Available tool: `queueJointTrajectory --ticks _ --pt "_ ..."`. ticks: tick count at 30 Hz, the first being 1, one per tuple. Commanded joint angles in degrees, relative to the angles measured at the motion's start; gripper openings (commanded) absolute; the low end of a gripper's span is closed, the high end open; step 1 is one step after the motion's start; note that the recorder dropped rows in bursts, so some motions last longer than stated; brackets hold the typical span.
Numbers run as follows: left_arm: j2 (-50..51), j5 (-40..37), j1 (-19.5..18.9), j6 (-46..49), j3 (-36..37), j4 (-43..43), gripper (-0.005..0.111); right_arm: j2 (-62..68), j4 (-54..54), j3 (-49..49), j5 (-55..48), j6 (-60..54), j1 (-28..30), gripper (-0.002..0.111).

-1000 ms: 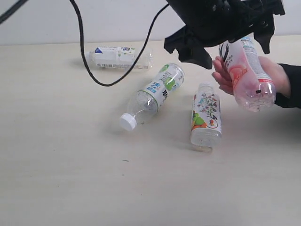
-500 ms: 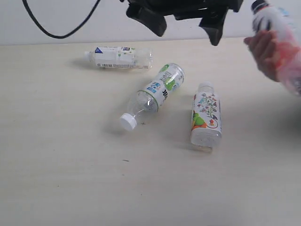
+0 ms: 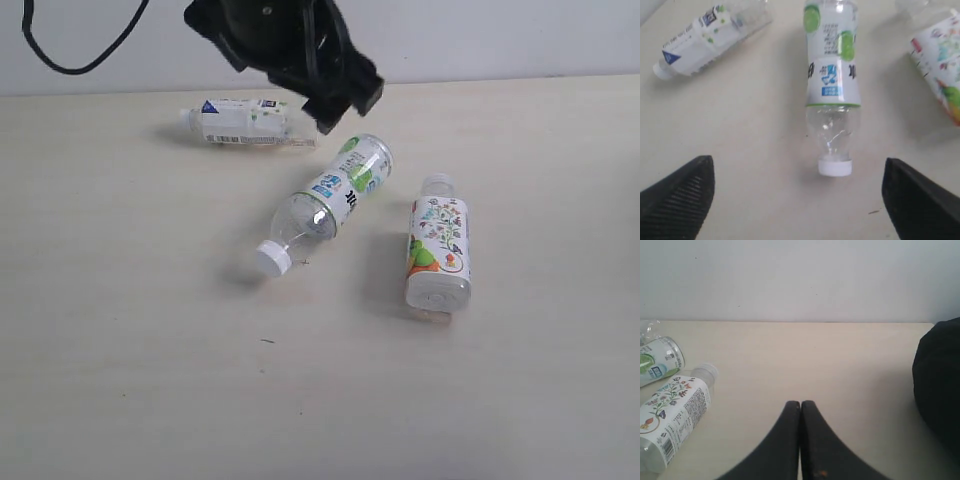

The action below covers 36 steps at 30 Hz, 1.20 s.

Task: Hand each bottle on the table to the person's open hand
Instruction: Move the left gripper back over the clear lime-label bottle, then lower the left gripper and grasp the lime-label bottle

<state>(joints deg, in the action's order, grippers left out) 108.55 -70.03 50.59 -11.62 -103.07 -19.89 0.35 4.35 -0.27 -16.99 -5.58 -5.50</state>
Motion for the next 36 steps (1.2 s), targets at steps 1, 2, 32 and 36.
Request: queueJointTrajectory --ticks 1,2,32,36 --pt "-0.4 0.1 -1.4 -0.2 5.8 -1.7 0.086 -0.3 -0.2 0.3 0.6 -0.1 0.2 0.000" --pt "-0.5 0.1 -1.5 -0.2 7.1 -2.0 0.086 -0.3 -0.2 0.3 0.6 -0.1 0.2 0.000" --pt "-2.9 8.9 -7.3 10.4 13.9 13.2 0.086 -0.3 -0.2 0.3 0.6 -0.1 0.2 0.000" --pt "-2.9 11.4 -7.3 11.9 13.9 14.8 0.086 -0.3 -0.2 0.3 0.6 -0.1 0.2 0.000"
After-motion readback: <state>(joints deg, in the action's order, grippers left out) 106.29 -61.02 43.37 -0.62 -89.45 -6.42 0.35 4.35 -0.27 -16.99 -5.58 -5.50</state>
